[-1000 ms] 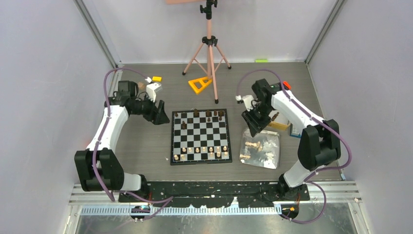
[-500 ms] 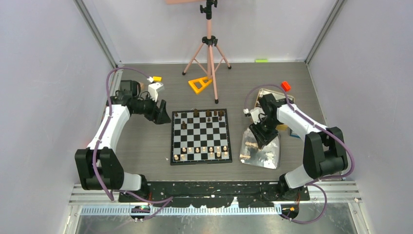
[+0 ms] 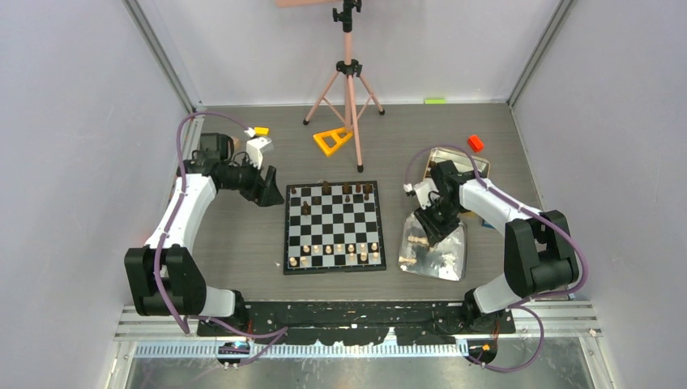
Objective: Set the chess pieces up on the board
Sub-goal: Pick up the chess piece from the storage box.
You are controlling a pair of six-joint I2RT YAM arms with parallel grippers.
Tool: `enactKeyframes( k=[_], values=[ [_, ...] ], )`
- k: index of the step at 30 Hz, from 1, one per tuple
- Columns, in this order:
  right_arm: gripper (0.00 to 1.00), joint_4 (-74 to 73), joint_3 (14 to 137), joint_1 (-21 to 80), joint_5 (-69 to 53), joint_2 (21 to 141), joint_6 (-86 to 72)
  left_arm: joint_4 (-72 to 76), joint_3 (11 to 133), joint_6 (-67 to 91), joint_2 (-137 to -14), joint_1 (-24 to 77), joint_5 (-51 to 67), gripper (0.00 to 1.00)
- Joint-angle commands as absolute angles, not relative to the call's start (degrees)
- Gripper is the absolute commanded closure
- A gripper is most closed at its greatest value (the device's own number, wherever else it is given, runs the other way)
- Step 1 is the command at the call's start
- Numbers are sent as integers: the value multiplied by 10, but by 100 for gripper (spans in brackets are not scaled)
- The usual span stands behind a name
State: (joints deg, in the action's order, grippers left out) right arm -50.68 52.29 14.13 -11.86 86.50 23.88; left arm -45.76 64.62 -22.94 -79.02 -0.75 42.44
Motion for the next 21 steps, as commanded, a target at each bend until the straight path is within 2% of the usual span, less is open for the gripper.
enactKeyframes(
  k=[1,7,21],
  values=[
    [63,-489,522,140,-123,854,251,-443,653,-228,-788,-5,424,30],
    [67,-502,525,140,-127,859,255,-445,651,-231,-786,-5,422,30],
    [65,-515,517,139,-125,858,263,-446,650,-231,-786,-5,420,29]
  ],
)
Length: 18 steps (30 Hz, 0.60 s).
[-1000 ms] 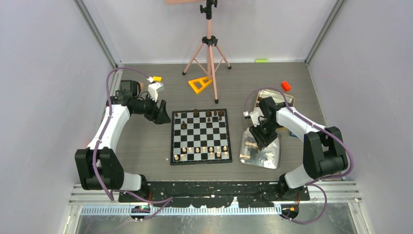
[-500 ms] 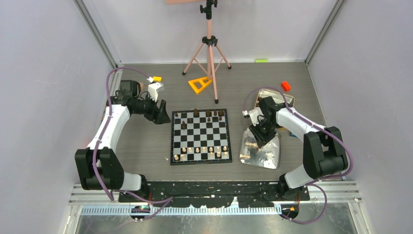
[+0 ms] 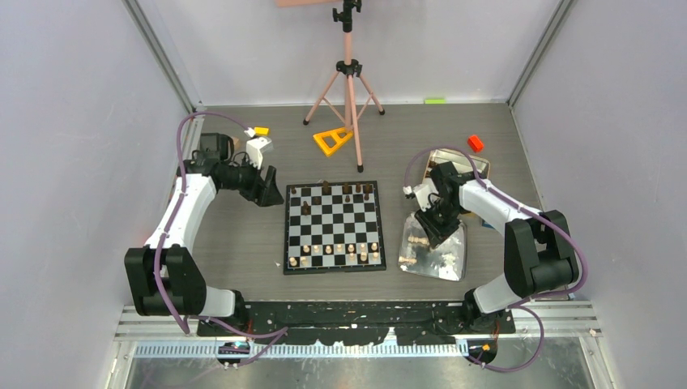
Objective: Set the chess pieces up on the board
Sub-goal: Pick up the chess piece from the storage box.
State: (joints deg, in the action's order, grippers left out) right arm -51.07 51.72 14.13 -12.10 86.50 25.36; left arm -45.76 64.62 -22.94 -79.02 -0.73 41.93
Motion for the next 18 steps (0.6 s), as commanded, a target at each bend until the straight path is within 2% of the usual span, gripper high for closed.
enactKeyframes(
  k=[1,6,13,18],
  values=[
    [65,-515,517,140,-125,859,262,-446,651,-231,-785,-5,420,29],
    [71,-510,519,139,-123,858,260,-447,650,-231,-783,-5,420,29],
    [88,-527,525,140,-108,842,263,-449,649,-234,-780,-5,419,29],
    [90,-562,537,139,-80,812,274,-448,651,-234,-779,-5,419,29]
  ],
)
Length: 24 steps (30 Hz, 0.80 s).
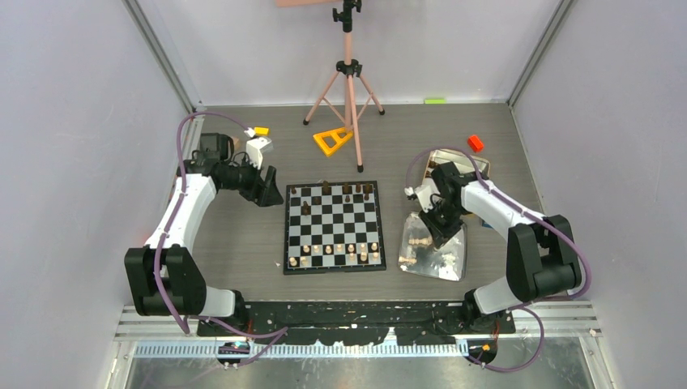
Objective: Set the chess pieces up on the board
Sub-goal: Pick up the chess piece from the storage box, then place the chess piece on the chessboard.
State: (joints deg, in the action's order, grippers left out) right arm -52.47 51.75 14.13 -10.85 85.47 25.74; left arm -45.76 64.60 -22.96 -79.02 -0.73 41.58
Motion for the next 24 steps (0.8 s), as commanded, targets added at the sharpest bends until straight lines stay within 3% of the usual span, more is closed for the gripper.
enactKeyframes(
  k=[1,11,24],
  values=[
    [90,-576,540,138,-74,804,276,-448,652,-235,-779,-5,419,29],
    [94,-659,647,151,-126,786,271,-444,652,-229,-781,-5,421,29],
    [95,-653,919,405,-113,984,242,-406,643,-177,-782,-44,294,25]
  ],
)
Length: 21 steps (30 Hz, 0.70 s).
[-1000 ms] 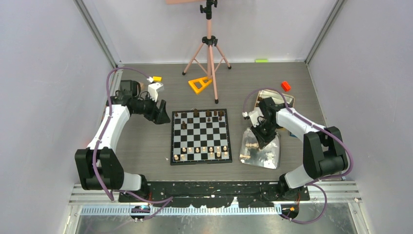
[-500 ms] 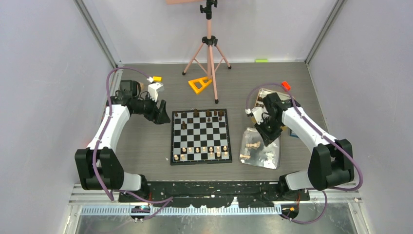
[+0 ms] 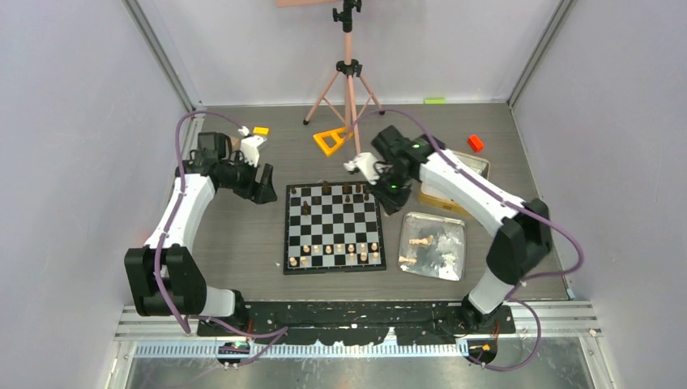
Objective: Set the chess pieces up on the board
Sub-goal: Place the chess piece on the chessboard.
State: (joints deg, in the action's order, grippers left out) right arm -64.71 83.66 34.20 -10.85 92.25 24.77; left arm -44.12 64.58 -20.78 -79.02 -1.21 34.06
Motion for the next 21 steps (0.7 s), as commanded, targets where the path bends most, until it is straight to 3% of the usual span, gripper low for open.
enactKeyframes(
  k=[1,9,16,21],
  values=[
    [95,-655,957,428,-113,999,244,-406,645,-169,-786,-62,295,25],
    [96,-689,1199,532,-127,1179,240,-425,661,-135,-819,-215,336,25],
    [96,-757,1414,583,-142,1336,239,-430,659,-137,-822,-263,337,25],
    [96,-766,1461,611,-141,1391,245,-432,663,-135,-824,-278,341,25]
  ],
)
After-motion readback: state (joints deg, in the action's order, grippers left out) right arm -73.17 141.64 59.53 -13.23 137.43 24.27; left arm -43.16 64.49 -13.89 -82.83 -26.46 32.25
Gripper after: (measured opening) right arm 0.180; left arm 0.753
